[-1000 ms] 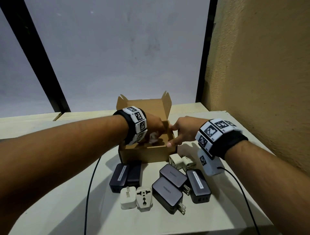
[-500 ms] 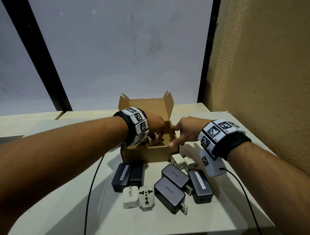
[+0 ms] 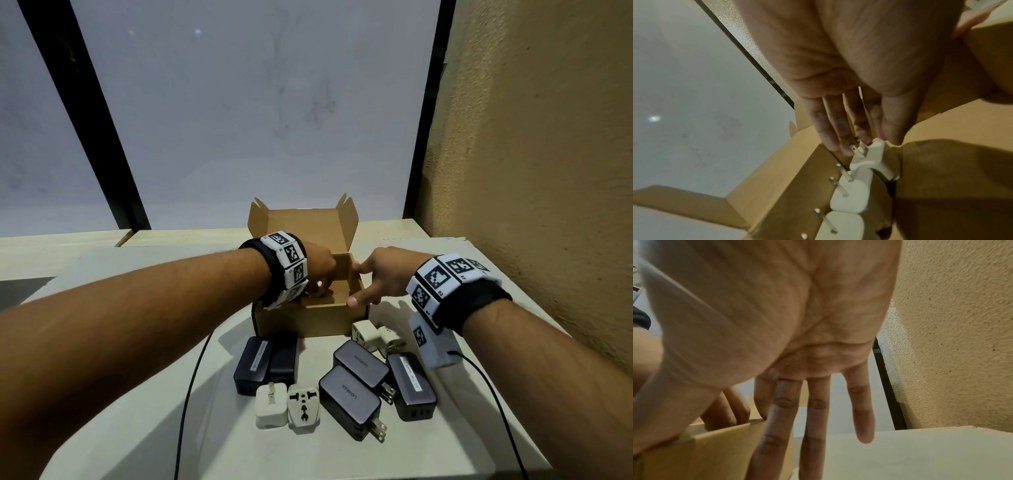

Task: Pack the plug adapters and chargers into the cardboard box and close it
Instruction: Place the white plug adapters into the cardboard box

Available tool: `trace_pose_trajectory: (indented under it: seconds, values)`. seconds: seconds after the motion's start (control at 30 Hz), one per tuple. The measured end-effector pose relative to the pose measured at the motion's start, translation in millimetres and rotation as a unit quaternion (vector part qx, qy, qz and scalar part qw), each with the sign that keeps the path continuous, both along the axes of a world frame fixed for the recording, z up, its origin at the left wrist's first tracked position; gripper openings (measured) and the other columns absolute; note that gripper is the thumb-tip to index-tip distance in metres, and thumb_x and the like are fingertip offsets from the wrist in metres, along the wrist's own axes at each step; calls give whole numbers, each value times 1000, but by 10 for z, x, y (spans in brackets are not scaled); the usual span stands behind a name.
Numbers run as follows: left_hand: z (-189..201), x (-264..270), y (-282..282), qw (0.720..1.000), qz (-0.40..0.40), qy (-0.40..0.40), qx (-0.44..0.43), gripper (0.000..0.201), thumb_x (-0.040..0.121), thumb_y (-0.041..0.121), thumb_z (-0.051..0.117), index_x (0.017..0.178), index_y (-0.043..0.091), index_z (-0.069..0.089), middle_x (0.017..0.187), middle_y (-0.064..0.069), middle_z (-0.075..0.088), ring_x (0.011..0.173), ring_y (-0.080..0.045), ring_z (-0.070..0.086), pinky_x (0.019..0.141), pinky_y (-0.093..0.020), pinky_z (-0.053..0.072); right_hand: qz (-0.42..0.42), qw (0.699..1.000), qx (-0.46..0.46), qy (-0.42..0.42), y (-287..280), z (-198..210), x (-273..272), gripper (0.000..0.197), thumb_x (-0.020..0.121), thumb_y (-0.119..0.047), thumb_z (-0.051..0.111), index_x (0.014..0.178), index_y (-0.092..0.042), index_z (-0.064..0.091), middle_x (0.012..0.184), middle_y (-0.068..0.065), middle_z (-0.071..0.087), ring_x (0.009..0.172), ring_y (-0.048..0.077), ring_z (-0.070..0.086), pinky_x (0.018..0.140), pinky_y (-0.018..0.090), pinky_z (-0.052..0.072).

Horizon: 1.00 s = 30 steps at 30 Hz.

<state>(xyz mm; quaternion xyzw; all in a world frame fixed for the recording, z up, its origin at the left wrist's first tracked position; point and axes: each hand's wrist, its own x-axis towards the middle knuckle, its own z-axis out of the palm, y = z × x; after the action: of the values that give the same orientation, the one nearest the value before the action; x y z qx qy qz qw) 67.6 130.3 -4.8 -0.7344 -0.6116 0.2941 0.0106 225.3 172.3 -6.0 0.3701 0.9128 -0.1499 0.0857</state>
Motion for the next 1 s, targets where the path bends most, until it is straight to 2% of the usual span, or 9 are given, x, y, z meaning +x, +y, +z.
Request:
trace_pose_trajectory:
  seconds: [0.1, 0.33, 0.47, 0.57, 0.63, 0.7, 0.8, 0.9, 1.0]
  values:
    - [20, 13, 7, 1000, -6, -9, 2, 31, 94, 13, 54, 124, 7, 62, 127, -14, 59, 114, -31, 58, 84, -29, 50, -4, 1000, 1, 3, -23, 12, 3, 91, 72, -66, 65, 147, -20, 37, 75, -10, 70, 87, 10, 60, 85, 29, 43]
    - [95, 17, -24, 1000, 19, -8, 12, 34, 92, 22, 58, 126, 18, 61, 122, -8, 63, 108, -27, 61, 94, -39, 51, -8, 1000, -5, 2, -4, -15, 5, 93, 73, -65, 65, 148, -19, 33, 84, -6, 74, 83, 10, 58, 83, 29, 41]
    - [134, -45, -79, 999, -17, -13, 28, 34, 92, 21, 59, 127, 21, 60, 123, -2, 61, 109, -26, 60, 91, -36, 52, -8, 1000, 1, 1, 14, -25, -8, 93, 73, -66, 65, 148, -21, 34, 73, -13, 68, 82, 8, 59, 83, 30, 44]
    - [236, 15, -235, 993, -48, -25, 102, 29, 88, 18, 62, 117, 23, 66, 112, 2, 63, 100, -22, 61, 79, -32, 53, -7, 1000, 3, 4, 15, -22, 0, 92, 73, -65, 65, 147, -21, 35, 75, -11, 69, 82, 9, 60, 84, 30, 45]
    - [291, 126, -421, 981, -92, -64, 155, 20, 89, 21, 59, 107, 22, 69, 105, 4, 63, 90, -17, 61, 72, -29, 52, -1, 1000, -4, 8, 21, -28, 5, 87, 74, -63, 66, 145, -23, 39, 70, -13, 68, 79, 8, 61, 83, 30, 45]
    - [286, 224, -622, 968, -152, -125, 158, 21, 92, 26, 54, 106, 21, 70, 106, 3, 65, 91, -15, 62, 76, -27, 53, 8, 1000, -1, 11, 35, -33, 2, 75, 75, -58, 68, 140, -27, 46, 67, -14, 68, 75, 4, 62, 80, 29, 46]
    - [149, 331, -833, 952, -220, -184, 104, 30, 91, 24, 56, 119, 22, 65, 122, 3, 64, 106, -15, 62, 81, -21, 49, -1, 1000, 12, 14, 44, -39, -7, 69, 78, -49, 71, 139, -29, 49, 74, -11, 72, 79, 6, 64, 83, 29, 48]
    - [-45, 419, -830, 958, -201, -194, 58, 49, 90, 11, 56, 137, 22, 51, 141, 1, 52, 125, -19, 53, 95, -32, 49, -13, 1000, 16, 7, 44, -55, -4, 75, 78, -52, 70, 143, -31, 41, 90, -7, 75, 90, 10, 63, 94, 32, 47]
    - [-123, 431, -798, 959, -182, -212, 53, 49, 91, 8, 54, 139, 17, 49, 139, -7, 52, 121, -24, 54, 97, -34, 47, -2, 1000, 28, -11, 2, -34, -4, 78, 78, -55, 67, 146, -29, 38, 118, -1, 69, 106, 17, 62, 98, 35, 47]
